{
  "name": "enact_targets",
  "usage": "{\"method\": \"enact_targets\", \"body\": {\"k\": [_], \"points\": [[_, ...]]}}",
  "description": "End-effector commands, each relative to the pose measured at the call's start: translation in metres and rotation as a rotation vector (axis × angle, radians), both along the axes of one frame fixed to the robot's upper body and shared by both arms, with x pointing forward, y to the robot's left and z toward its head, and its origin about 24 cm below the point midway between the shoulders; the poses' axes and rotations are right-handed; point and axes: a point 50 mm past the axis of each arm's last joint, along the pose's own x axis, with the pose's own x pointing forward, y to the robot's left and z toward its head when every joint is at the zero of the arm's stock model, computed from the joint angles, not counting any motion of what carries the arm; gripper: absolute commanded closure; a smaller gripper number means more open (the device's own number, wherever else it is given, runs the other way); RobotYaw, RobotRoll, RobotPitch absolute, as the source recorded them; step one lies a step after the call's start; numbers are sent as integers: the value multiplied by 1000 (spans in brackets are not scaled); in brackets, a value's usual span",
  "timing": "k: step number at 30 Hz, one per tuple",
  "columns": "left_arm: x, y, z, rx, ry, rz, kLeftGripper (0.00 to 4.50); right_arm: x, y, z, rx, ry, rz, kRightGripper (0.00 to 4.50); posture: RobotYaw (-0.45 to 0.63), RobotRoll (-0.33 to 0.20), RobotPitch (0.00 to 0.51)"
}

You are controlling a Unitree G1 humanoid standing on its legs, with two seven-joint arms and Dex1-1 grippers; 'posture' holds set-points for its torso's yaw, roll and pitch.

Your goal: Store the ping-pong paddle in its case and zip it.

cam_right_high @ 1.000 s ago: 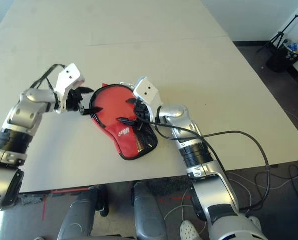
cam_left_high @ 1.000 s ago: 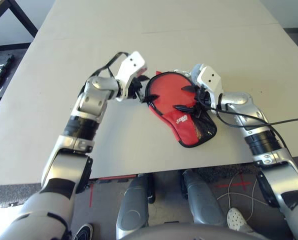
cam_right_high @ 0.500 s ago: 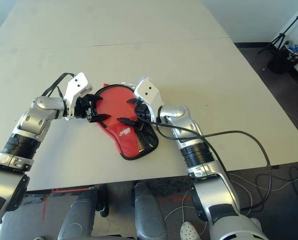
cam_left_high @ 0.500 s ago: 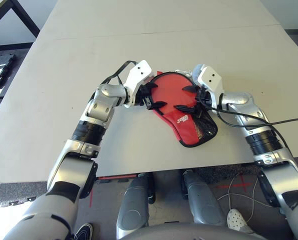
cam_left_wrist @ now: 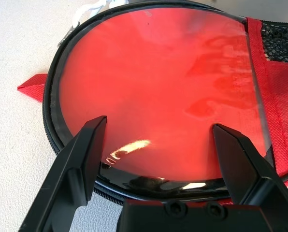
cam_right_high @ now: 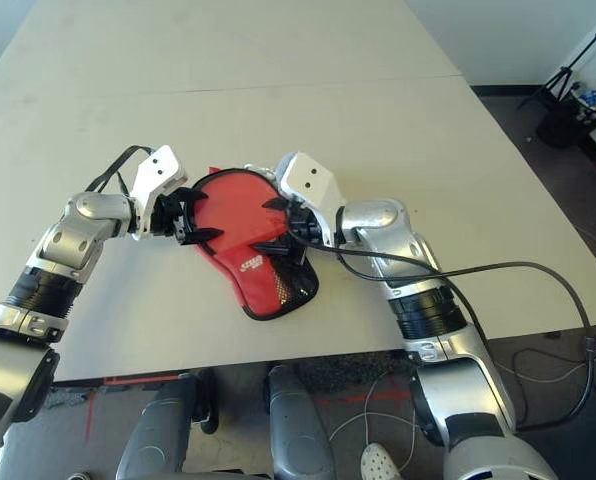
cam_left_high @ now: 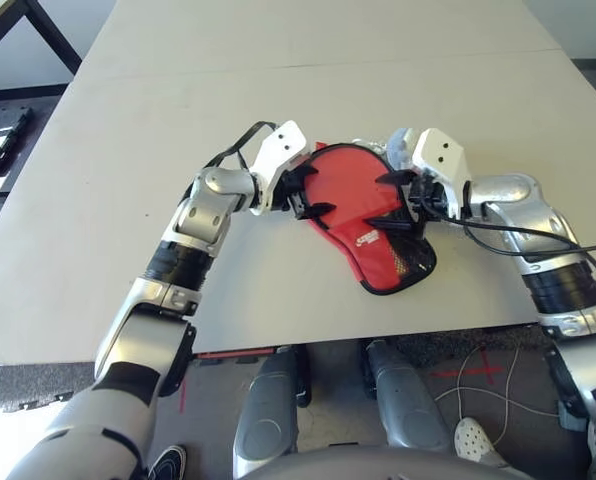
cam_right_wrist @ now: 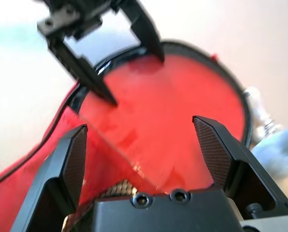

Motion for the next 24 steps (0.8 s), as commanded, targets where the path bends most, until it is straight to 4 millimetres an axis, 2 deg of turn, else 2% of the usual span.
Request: {"method": "enact_targets", "body": {"k": [1, 6, 11, 14, 24], "points": [[-6, 3, -30, 71, 112, 14, 37, 4, 3, 21, 84, -117, -80, 0, -68, 0, 256], [-8, 2, -31, 71, 117, 15, 37, 14, 1, 33, 126, -262, -260, 0, -66, 0, 259], [-10, 2, -32, 70, 121, 17, 37, 15, 2, 29, 168, -308, -407, 0, -59, 0, 264], [-10, 2, -32, 70, 122, 18, 37, 14, -1, 21, 165, -259, -487, 0, -59, 0, 265], [-10, 0, -29, 75, 112, 13, 37, 16, -5, -7, 111, -117, -556, 0, -57, 0, 265]]}}
